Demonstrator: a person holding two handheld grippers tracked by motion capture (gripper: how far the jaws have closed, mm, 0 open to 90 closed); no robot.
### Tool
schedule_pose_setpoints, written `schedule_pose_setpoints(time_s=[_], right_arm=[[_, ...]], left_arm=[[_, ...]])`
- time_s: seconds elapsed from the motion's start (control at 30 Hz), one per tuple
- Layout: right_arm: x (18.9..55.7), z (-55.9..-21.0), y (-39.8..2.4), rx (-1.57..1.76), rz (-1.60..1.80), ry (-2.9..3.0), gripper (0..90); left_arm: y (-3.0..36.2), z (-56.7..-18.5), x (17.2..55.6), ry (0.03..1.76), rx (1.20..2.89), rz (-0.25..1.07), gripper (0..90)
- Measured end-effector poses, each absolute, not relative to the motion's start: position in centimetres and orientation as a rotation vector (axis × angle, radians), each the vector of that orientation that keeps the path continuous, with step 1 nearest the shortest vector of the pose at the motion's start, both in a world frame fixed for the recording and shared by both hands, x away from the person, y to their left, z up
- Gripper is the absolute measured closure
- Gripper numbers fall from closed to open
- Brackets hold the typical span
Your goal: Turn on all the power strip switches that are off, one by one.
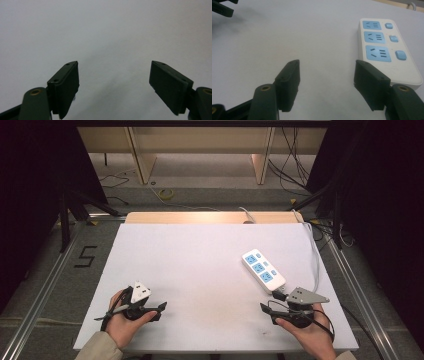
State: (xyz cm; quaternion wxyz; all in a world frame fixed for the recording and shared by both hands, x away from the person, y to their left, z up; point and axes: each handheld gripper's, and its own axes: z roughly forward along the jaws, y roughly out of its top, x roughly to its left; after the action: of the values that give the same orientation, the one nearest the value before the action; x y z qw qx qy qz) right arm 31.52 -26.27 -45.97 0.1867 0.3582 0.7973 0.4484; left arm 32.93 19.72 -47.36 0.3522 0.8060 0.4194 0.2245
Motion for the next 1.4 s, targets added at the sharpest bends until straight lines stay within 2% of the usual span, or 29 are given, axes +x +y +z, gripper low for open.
schedule_pose_setpoints(time_s=[0.27, 0.5, 1.13, 1.4], right_arm=[[31.5, -45.7, -26.4, 1.033, 1.221, 2.251, 44.6], [31.7, -45.3, -26.2, 1.031, 1.170, 2.282, 54.9], [32.5, -43.9, -26.3, 1.108, 1.010, 2.336, 90.0], [33.2, -43.4, -26.5, 1.143, 0.951, 2.369, 90.0]], left_arm=[[19.8, -47.5, 32.9, 1.090, 2.085, 0.591, 24.1], [19.8, -47.5, 32.9, 1.086, 2.090, 0.591, 24.2], [19.8, -47.6, 33.0, 1.084, 2.092, 0.594, 25.2], [19.8, -47.6, 33.0, 1.086, 2.088, 0.599, 25.4]])
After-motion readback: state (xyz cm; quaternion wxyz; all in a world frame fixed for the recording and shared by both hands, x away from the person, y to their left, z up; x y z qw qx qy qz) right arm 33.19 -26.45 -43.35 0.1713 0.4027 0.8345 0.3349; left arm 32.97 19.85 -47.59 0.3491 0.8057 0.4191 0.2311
